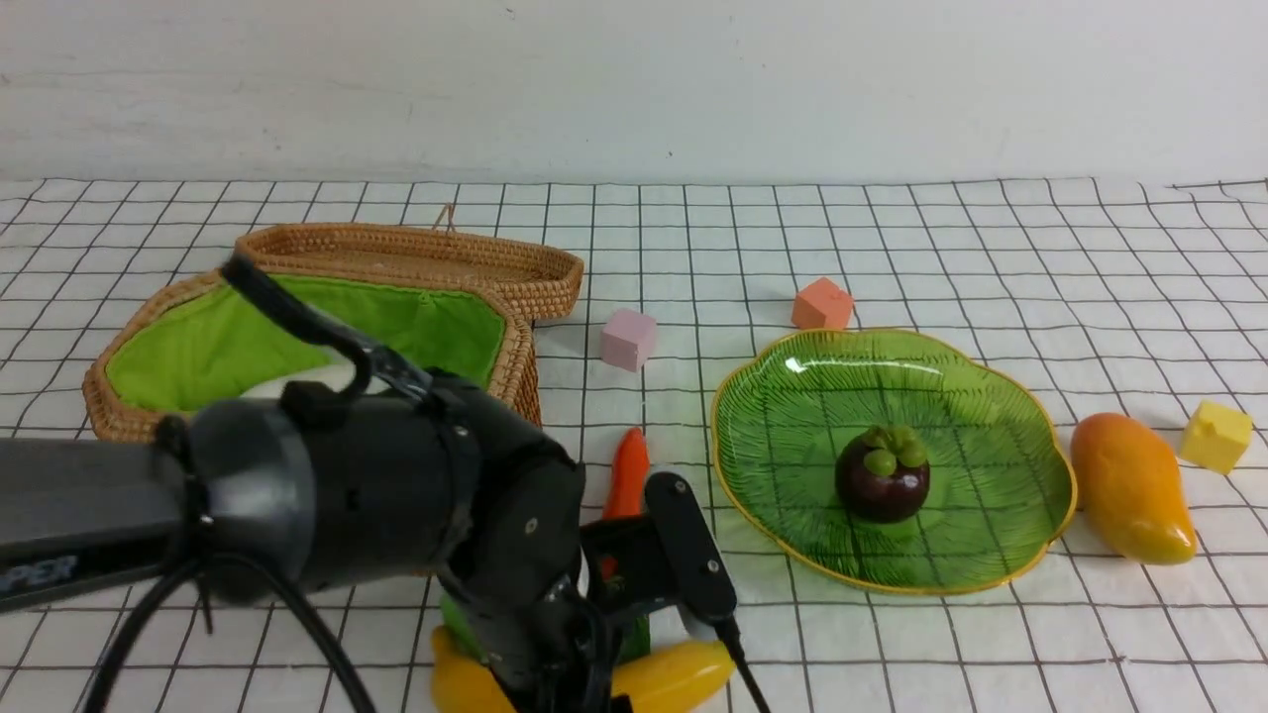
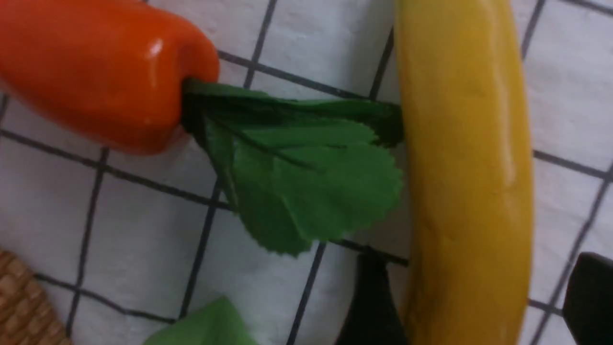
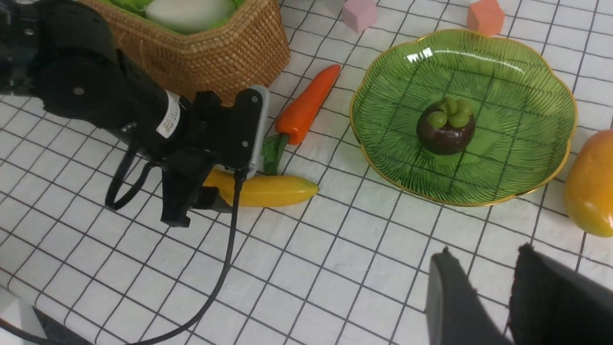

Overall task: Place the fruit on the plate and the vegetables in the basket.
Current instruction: Use the left arm to grab a banana and put it into the right plate

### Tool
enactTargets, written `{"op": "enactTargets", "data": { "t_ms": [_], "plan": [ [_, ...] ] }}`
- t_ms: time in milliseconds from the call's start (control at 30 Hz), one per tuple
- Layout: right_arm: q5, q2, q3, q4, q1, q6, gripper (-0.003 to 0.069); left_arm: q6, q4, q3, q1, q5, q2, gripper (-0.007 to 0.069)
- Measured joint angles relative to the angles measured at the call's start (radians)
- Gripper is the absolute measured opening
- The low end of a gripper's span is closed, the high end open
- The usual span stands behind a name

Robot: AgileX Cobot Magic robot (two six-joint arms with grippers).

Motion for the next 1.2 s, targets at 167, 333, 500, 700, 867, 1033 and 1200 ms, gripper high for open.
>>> {"op": "enactTargets", "data": {
  "t_ms": [167, 333, 500, 700, 867, 1033, 1200],
  "plan": [
    [0.012, 0.000, 0.000, 0.001, 0.000, -0.010, 0.0215, -0.009, 0.022, -0.001, 0.000, 0.006, 0.052, 0.0319],
    [0.012, 0.000, 0.000, 0.002, 0.000, -0.010, 0.0216, -0.042, 0.023, -0.008, 0.000, 0.053, 0.047, 0.0300],
    [0.012, 0.000, 0.000, 0.003, 0.000, -0.010, 0.0216, -0.049, -0.001, -0.059, -0.027, 0.204, -0.023, 0.0300],
    [0.001, 0.000, 0.000, -0.007, 0.000, -0.010, 0.0217, -0.049, -0.026, -0.225, -0.153, 0.251, -0.169, 0.0300],
    [-0.019, 0.000, 0.000, -0.051, 0.000, -0.001, 0.0219, -0.041, -0.023, -0.364, -0.150, 0.062, -0.103, 0.0300],
    [-0.018, 0.000, 0.000, -0.058, 0.000, 0.010, 0.0224, 0.064, -0.020, -0.654, -0.130, 0.066, 0.171, 0.0300],
    [0.013, 0.000, 0.000, -0.048, 0.000, 0.012, 0.0225, 0.080, -0.024, -0.959, -0.130, 0.195, 0.444, 0.0300]
  ]
}}
